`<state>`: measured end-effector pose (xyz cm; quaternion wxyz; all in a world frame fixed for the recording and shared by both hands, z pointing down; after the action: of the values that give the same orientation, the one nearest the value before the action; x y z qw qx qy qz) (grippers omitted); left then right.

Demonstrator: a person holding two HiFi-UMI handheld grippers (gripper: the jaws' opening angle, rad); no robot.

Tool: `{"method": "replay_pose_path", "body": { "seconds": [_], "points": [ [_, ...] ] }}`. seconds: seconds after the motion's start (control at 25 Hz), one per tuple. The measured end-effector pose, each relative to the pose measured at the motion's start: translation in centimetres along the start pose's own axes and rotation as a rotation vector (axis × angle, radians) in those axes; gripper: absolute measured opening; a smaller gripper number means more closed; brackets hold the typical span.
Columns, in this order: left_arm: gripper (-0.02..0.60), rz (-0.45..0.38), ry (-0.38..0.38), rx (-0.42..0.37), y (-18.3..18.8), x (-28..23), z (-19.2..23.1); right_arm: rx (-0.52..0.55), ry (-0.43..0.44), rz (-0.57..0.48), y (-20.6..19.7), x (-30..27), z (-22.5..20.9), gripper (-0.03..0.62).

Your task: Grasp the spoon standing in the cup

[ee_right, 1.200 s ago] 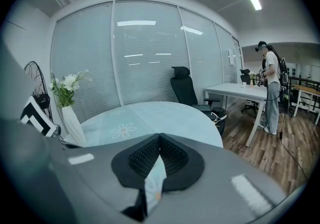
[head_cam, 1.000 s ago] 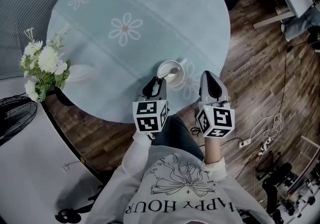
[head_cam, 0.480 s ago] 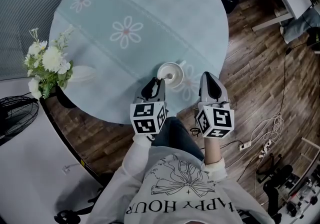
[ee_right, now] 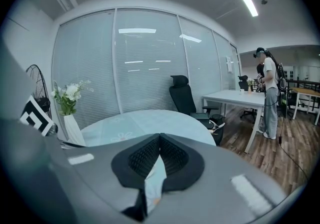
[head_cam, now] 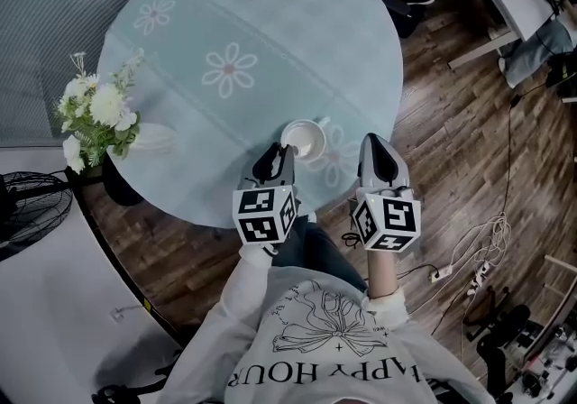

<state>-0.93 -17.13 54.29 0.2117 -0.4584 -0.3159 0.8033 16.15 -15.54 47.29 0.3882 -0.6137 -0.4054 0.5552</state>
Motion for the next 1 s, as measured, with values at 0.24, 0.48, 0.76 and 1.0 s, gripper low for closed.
{"method": "replay_pose_path", "body": {
  "seconds": [0.24, 0.48, 0.76, 1.0],
  "points": [
    [0.092, -0.048, -0.015, -0.019, 1.7, 1.1, -1.1, 0.011, 0.009, -0.04, 1.6, 0.8, 0.1, 0.011],
    [0.091, -0.111, -0.025, -0.039, 3.8, 2.8, -2.3, 0.024, 0.021, -0.088, 3.5, 1.6, 0.2, 0.011],
    [0.089, -0.201, -0.025, -0.062, 7.0, 5.3, -2.9, 0.041, 0.047, -0.14, 5.8, 2.2, 1.3, 0.011],
    [0.083, -0.283, -0.003, -0.084, 9.5, 7.8, -3.0, 0.056, 0.077, -0.184, 7.5, 2.8, 2.4, 0.011]
  ]
}}
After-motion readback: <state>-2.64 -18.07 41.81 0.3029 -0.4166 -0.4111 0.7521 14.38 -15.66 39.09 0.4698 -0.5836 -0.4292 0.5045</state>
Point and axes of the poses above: the fingertips, and each gripper's own axes: x backward along the fingers, z to its left, y out of its top, the point moved 1 cm from there along x, backward along the fingers, and after that the axes turned 4 degrees about x, right-handed, at the moved point
